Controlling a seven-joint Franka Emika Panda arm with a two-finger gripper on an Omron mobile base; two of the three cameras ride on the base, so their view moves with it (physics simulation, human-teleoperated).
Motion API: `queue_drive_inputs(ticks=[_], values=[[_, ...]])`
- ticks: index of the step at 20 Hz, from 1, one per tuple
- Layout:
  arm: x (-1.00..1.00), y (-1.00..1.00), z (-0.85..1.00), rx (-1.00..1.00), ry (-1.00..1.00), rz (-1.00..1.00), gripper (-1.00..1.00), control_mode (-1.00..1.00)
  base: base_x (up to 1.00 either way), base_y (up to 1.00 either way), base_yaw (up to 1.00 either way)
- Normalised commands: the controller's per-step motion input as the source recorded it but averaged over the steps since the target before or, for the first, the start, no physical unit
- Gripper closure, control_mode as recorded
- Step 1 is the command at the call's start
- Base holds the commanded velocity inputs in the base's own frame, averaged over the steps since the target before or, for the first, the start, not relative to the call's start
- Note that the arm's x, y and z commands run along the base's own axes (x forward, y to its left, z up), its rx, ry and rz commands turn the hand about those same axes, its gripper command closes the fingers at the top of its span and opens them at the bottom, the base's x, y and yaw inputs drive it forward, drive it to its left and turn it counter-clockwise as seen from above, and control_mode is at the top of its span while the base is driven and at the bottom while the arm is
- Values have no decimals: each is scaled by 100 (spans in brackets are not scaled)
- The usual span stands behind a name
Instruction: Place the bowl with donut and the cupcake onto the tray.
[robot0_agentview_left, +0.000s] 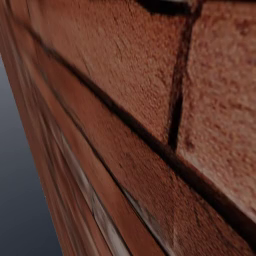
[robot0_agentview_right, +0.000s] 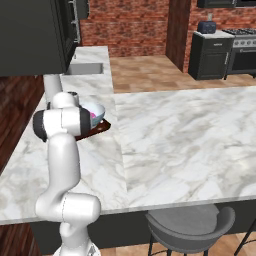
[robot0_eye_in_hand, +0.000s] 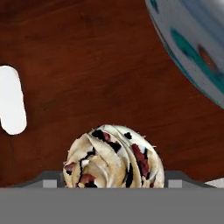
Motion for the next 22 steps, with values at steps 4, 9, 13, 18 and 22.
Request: queue_drive_inputs(ticks=[4, 9, 13, 18, 22], values=[[28, 10, -6, -1, 9, 0, 100, -100, 0, 0, 0], [37, 28, 0, -2, 13, 0, 100, -100, 0, 0, 0], [12, 14, -1, 0, 9, 0, 100, -100, 0, 0, 0], [0, 1, 0, 0, 2, 0, -100, -100, 0, 0, 0], [0, 0, 0, 0, 0, 0, -100, -100, 0, 0, 0]])
